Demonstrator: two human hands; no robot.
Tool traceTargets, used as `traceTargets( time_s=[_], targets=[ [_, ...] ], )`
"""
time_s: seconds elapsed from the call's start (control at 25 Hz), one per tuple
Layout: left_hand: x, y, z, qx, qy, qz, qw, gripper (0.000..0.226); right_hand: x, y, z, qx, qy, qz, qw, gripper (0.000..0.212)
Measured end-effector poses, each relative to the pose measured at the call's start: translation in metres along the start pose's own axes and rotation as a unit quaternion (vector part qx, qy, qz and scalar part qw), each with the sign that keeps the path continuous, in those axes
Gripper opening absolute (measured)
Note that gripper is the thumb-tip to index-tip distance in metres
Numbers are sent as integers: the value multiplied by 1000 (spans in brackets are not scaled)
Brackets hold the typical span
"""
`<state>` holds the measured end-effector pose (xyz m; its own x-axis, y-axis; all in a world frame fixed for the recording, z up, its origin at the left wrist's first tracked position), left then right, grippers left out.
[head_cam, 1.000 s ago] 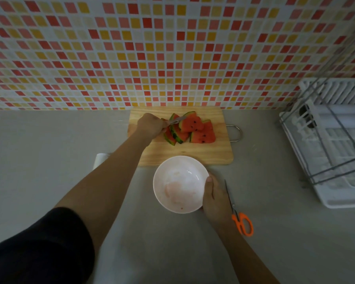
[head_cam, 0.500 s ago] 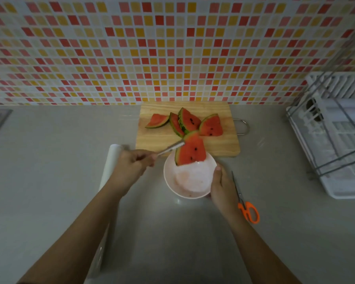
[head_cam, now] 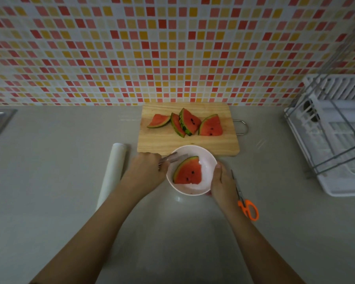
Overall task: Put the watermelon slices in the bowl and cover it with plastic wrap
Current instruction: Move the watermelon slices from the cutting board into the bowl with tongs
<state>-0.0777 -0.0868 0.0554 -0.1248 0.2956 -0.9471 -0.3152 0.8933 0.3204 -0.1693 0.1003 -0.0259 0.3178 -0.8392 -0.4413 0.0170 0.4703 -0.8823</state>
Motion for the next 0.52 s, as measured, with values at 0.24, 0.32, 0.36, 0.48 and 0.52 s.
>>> traceTargets(
  time_s=[0.24, 0.32, 0.36, 0.48, 0.52],
  targets=[
    [-7, 4, -83, -116, -66, 196, 971, 35, 4, 8, -4, 28, -23, -40, 999, 22],
    [3, 14, -107, -118, -91, 172, 974, 38, 5, 11, -4, 28, -26, -41, 998, 24],
    [8, 21, -117, -110, -101, 145, 978, 39, 3, 13, -6, 22, -24, -33, 999, 26],
    [21, 37, -134, -89, -125, 92, 984, 43, 3, 19, -9, 4, -33, 24, 999, 33],
    [25, 36, -138, -94, -132, 103, 981, 43, 3, 21, -10, 2, -25, 30, 999, 33]
  ],
)
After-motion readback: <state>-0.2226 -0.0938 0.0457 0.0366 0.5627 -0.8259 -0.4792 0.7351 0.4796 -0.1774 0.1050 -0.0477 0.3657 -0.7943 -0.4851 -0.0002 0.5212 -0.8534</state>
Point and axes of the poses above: each hand's wrist, its own z-axis away from the middle knuckle, its own x-axis out of the palm, y = z × x, the point moved 3 cm from there along -z, towards the middle knuckle, and after that the axes turned 5 degrees about -y, right-handed, at the moved point
